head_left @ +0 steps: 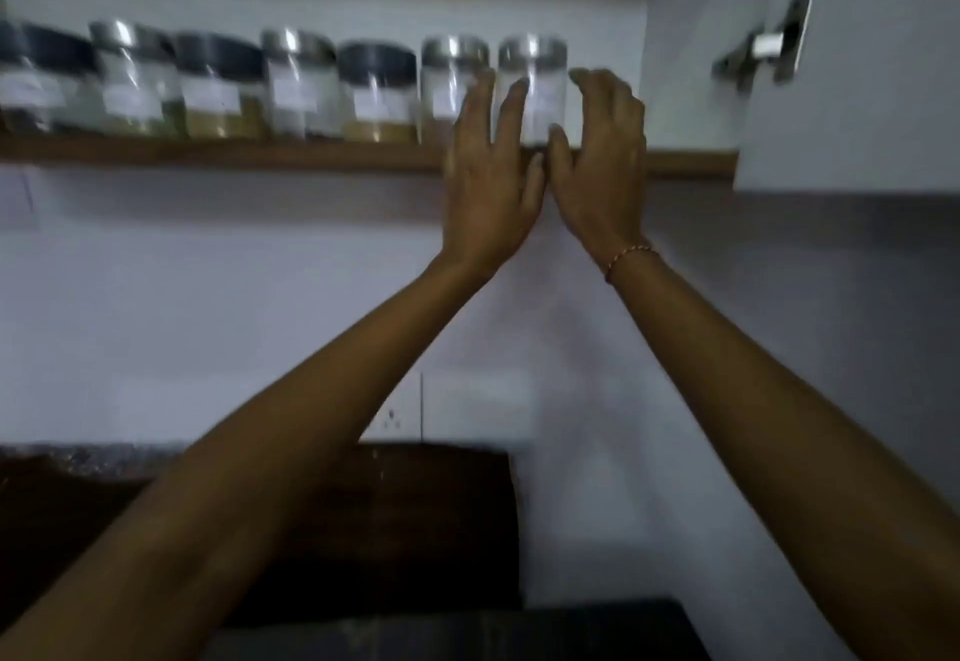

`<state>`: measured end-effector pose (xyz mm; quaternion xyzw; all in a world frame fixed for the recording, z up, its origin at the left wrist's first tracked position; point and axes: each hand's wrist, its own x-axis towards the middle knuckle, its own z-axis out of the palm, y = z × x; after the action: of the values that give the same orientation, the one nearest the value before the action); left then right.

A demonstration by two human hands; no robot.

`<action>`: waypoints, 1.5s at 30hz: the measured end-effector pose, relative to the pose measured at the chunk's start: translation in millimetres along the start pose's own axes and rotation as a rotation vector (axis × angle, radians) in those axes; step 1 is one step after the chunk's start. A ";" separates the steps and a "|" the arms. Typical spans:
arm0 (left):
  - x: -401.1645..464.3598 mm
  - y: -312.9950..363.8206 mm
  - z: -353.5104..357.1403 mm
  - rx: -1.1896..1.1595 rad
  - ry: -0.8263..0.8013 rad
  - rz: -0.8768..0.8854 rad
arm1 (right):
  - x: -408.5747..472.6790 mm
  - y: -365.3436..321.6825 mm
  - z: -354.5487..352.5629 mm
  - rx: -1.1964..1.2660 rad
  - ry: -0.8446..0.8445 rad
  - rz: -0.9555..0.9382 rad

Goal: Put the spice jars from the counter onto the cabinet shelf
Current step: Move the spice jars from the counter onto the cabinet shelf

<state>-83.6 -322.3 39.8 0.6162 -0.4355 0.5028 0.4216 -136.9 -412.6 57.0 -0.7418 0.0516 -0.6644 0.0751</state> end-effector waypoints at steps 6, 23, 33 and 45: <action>-234.0 11.6 23.9 -0.033 -0.303 -0.227 | -236.6 28.8 0.5 0.019 -0.205 0.243; -503.2 67.6 15.8 -0.690 -1.238 -1.451 | -494.6 70.1 -99.5 0.418 -0.942 1.732; -475.4 49.5 -0.6 -0.563 -0.980 -1.311 | -474.9 36.6 -98.5 0.503 -0.941 1.617; -466.8 1.0 -37.3 -0.849 -1.259 -1.355 | -461.1 -4.4 -49.1 0.388 -0.823 1.850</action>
<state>-147.6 -234.2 -415.6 0.6855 -0.2800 -0.4535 0.4960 -237.3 -329.0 -387.9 -0.5569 0.4647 -0.0382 0.6873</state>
